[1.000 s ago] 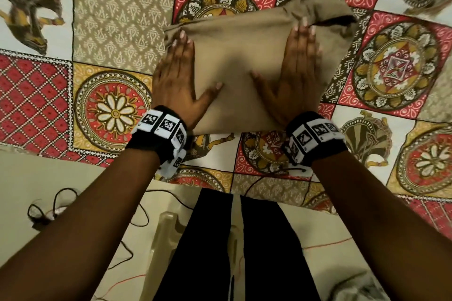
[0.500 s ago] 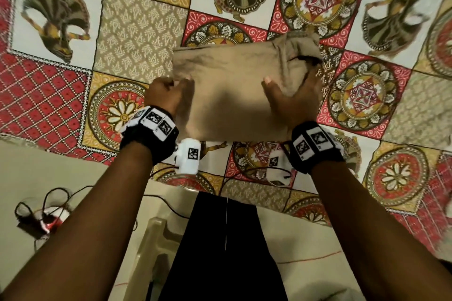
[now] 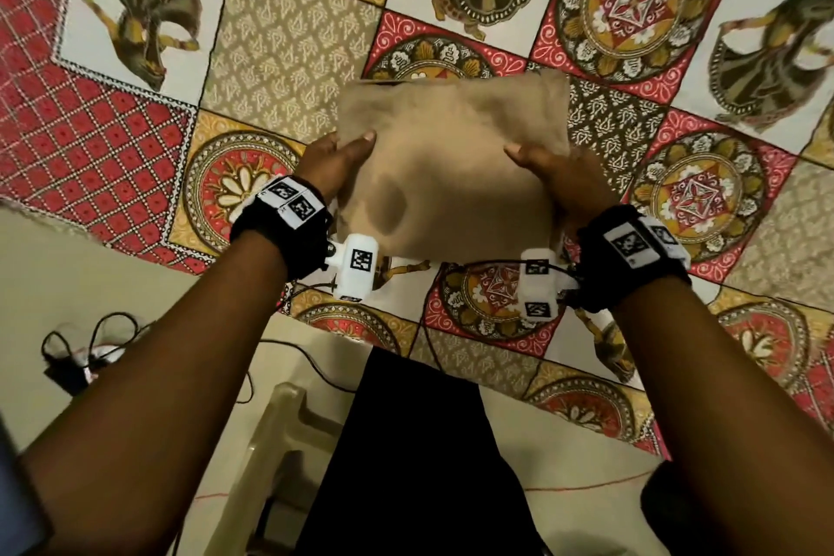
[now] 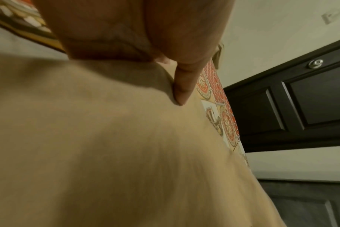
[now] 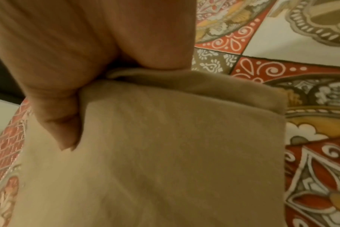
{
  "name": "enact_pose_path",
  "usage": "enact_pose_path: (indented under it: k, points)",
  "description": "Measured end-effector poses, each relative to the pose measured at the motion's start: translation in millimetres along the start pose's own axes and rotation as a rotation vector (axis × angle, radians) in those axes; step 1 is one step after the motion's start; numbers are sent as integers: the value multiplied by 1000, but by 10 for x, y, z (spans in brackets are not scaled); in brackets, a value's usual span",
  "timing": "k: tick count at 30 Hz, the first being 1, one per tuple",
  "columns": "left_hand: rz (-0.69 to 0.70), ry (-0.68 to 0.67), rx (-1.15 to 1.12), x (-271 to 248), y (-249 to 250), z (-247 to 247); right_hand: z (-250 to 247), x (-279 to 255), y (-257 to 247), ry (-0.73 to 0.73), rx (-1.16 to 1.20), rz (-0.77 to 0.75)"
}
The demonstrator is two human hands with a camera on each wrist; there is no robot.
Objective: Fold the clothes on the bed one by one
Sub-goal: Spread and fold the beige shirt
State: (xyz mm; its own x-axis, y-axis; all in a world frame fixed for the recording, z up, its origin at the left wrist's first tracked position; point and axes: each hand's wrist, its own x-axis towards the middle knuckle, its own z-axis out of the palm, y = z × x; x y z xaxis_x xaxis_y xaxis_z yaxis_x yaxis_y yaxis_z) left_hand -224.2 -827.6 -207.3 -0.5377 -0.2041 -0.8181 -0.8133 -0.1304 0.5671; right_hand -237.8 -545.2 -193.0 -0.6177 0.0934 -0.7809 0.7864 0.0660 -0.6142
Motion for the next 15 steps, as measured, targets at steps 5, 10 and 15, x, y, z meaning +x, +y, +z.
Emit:
enact_pose_path:
  k: [5, 10, 15]
  points:
    - [18, -11, -10, -141, -4, -50, -12, -154, -103, -131, 90, 44]
    - [120, 19, -45, -770, 425, -299, 137, -637, -540, -238, 214, 34]
    - [425, 37, -74, -1962, 1657, -984, 462, -1642, -1725, -386, 291, -149]
